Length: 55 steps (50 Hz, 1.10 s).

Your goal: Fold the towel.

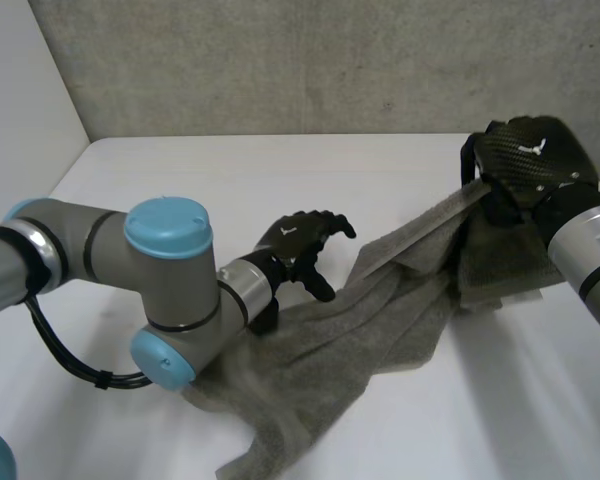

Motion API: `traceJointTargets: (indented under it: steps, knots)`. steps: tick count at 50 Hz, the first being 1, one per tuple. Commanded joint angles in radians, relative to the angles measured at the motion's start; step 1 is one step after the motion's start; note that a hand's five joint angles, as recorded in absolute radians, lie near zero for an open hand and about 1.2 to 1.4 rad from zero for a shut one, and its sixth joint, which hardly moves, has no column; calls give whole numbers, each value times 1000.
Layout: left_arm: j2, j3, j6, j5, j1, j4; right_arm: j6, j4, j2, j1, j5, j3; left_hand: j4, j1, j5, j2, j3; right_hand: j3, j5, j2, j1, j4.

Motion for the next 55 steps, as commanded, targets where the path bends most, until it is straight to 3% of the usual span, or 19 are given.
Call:
traceJointTargets:
  steps: [1, 18, 26, 28, 30, 31, 33, 39, 41, 42, 44, 47, 49, 50, 52, 55]
  knots:
    - [-29, 13, 4, -2, -18, 1, 0, 38, -51, -5, 0, -27, 67, 70, 68, 68, 68, 183, 189, 183, 11, 180]
    - [-55, 15, -36, 2, -47, -25, 2, 45, -71, -50, -11, -53, 161, 164, 162, 162, 162, 183, 189, 183, 11, 180]
    - [-96, 44, -37, 2, -52, -25, 7, 45, -71, -57, -67, -66, 207, 211, 209, 209, 209, 183, 189, 183, 11, 180]
    - [-105, 53, -37, 2, -54, -27, 7, 45, -73, -57, -75, -69, 260, 264, 262, 262, 262, 183, 189, 183, 11, 180]
    - [-118, 64, -37, 2, -54, -28, 7, 45, -73, -57, -75, -72, 555, 559, 557, 557, 557, 183, 189, 183, 11, 180]
    - [-118, 64, -37, 2, -54, -28, 7, 45, -73, -57, -75, -72, 557, 560, 558, 558, 558, 183, 189, 183, 11, 180]
    - [-122, 76, -30, -1, -54, -28, 7, 45, -68, -59, -75, -82, 948, 951, 949, 949, 949, 183, 189, 183, 11, 180]
    - [-105, 139, -16, -35, -46, -27, 0, 39, -21, -57, -72, -107, 950, 953, 951, 951, 951, 183, 189, 183, 11, 180]
    - [-70, 229, 31, -118, -23, -25, -1, 37, 16, -59, -69, -130, 950, 953, 951, 951, 951, 183, 189, 183, 11, 180]
    - [-70, 230, 32, -119, -23, -25, -1, 37, 16, -59, -69, -130, 950, 953, 951, 951, 951, 183, 189, 183, 11, 180]
    - [-11, 346, 131, -218, 27, -19, 3, 20, 70, -59, -63, -193, 950, 953, 951, 951, 951, 183, 189, 183, 11, 180]
    - [16, 406, 193, -252, 49, -13, 20, -73, 88, -62, -60, -239, 950, 953, 951, 951, 951, 183, 189, 183, 11, 180]
    - [60, 522, 301, -294, 68, 40, 31, -155, 91, -54, -55, -242, 950, 953, 951, 951, 951, 183, 189, 183, 11, 180]
    - [60, 523, 302, -294, 68, 41, 31, -156, 91, -54, -55, -242, 950, 953, 951, 951, 951, 183, 189, 183, 11, 180]
    - [106, 546, 366, -314, 66, 97, 59, -330, 96, -48, -38, -231, 950, 953, 951, 951, 951, 183, 189, 183, 11, 180]
    - [135, 521, 375, -323, 65, 110, 80, -400, 99, -48, -31, -217, 950, 953, 951, 951, 951, 183, 189, 183, 11, 180]
